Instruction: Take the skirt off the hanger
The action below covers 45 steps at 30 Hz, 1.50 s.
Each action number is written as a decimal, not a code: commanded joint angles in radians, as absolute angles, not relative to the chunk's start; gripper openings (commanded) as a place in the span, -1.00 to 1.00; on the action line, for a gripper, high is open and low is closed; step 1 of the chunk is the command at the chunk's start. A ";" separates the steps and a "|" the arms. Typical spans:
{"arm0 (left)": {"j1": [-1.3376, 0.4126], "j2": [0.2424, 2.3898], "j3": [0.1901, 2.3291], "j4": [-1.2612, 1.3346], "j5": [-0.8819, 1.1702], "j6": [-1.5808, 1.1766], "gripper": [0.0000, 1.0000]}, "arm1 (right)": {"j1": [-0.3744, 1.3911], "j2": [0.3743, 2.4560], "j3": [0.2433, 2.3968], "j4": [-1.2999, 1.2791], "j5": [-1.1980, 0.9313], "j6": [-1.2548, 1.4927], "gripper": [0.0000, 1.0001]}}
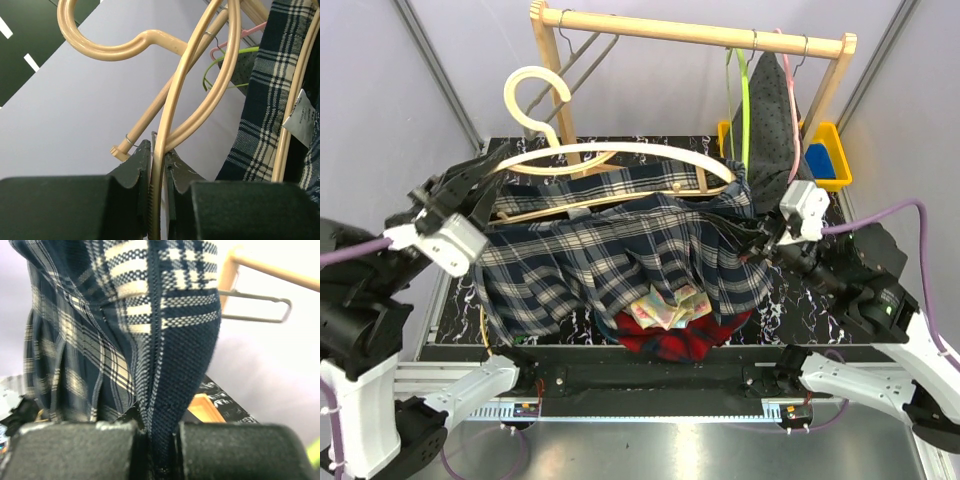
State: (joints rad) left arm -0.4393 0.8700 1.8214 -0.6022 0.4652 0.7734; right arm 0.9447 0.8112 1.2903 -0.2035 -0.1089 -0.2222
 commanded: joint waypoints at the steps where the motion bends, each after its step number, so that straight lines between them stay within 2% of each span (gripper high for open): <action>1: -0.431 0.870 1.845 -0.239 0.209 0.684 -1.00 | 0.939 0.665 1.194 -0.109 0.156 -0.227 -1.00; 8: -0.431 0.890 1.827 -0.180 0.157 0.618 -1.00 | 0.939 0.477 0.991 -0.055 0.365 -0.131 -1.00; 12: -0.431 0.896 1.822 -0.173 0.173 0.618 -1.00 | 0.939 0.426 0.897 -0.037 0.374 -0.066 -1.00; 14: -0.431 0.891 1.802 -0.160 0.184 0.609 -1.00 | 0.939 0.469 0.916 -0.034 0.348 -0.069 -1.00; 18: -0.431 0.902 1.783 -0.109 0.213 0.548 -1.00 | 0.939 0.708 1.072 0.063 0.331 -0.169 -1.00; 21: -0.431 0.933 1.772 -0.036 0.235 0.384 -1.00 | 0.940 0.874 1.217 0.123 0.278 -0.209 -1.00; 25: -0.431 1.018 1.782 0.081 0.297 0.082 -1.00 | 0.939 1.040 1.360 0.159 0.103 -0.177 -1.00; 28: -0.442 1.101 1.819 0.159 0.366 -0.041 -1.00 | 0.940 1.152 1.445 0.175 0.003 -0.132 -1.00; 32: -0.500 1.135 1.824 0.241 0.325 0.058 -1.00 | 0.939 1.195 1.564 0.193 0.050 -0.188 -1.00; 35: -0.499 1.126 1.836 0.247 0.217 0.214 -1.00 | 0.933 1.175 1.655 0.190 0.091 -0.282 -1.00; 39: -0.407 1.085 1.830 0.171 -0.063 0.324 -1.00 | 0.933 1.157 1.747 0.144 0.084 -0.313 -1.00; 45: -0.310 0.866 1.576 0.120 -0.274 0.573 -1.00 | 0.933 1.080 1.715 0.072 0.117 -0.324 -1.00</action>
